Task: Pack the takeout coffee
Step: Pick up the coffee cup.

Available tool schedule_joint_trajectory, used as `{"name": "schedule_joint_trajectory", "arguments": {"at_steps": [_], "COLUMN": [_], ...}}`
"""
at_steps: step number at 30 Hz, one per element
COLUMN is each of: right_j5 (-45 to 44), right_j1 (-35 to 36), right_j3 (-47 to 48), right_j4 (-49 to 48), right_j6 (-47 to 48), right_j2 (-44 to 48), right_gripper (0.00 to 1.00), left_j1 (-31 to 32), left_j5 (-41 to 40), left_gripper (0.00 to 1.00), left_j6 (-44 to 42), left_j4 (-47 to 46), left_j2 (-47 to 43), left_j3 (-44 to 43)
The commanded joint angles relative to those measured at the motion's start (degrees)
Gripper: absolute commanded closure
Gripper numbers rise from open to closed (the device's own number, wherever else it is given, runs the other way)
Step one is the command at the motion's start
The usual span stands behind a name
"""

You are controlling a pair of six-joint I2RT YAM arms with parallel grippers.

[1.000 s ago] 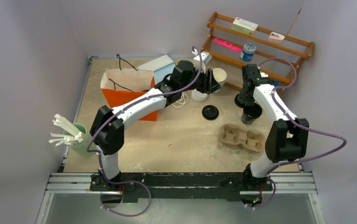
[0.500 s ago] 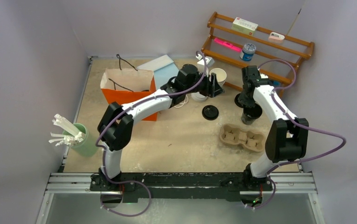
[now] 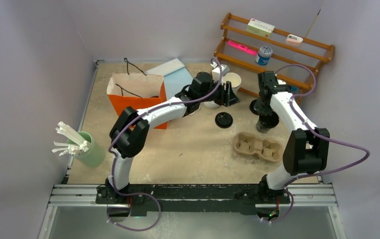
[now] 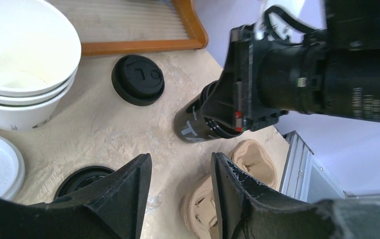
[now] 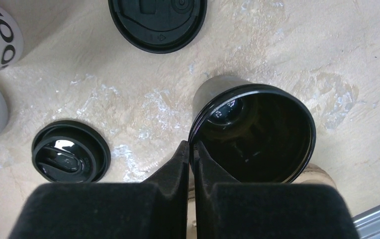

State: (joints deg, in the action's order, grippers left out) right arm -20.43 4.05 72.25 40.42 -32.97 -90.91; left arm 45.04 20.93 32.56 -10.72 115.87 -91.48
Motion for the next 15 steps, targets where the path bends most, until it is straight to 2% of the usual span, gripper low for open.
{"name": "schedule_joint_trajectory", "arguments": {"at_steps": [1,8,10,15], "right_j5": [-0.48,3.74,4.43,5.04], "right_j1": [-0.28,-0.28,-0.28,-0.28], "right_j3": [0.54,1.78,1.93,2.04], "right_j4": [1.8,2.32,1.94,2.06], "right_j6": [-0.03,-0.66,-0.85,-0.93], "right_j2": [2.8,3.33,3.21,3.57], "right_gripper": [0.96,0.96,0.96,0.95], "left_j1": [-0.08,-0.11,-0.05,0.02], "left_j5": [2.11,3.88,5.01,6.43], "left_gripper": [0.51,0.52,0.57,0.59], "left_j6": [2.77,5.06,6.68,10.21], "left_j4": [-4.74,-8.22,-10.56,-15.33], "left_j2": [2.68,5.59,6.72,8.59], "left_j3": [-0.49,-0.3,0.01,0.97]}}
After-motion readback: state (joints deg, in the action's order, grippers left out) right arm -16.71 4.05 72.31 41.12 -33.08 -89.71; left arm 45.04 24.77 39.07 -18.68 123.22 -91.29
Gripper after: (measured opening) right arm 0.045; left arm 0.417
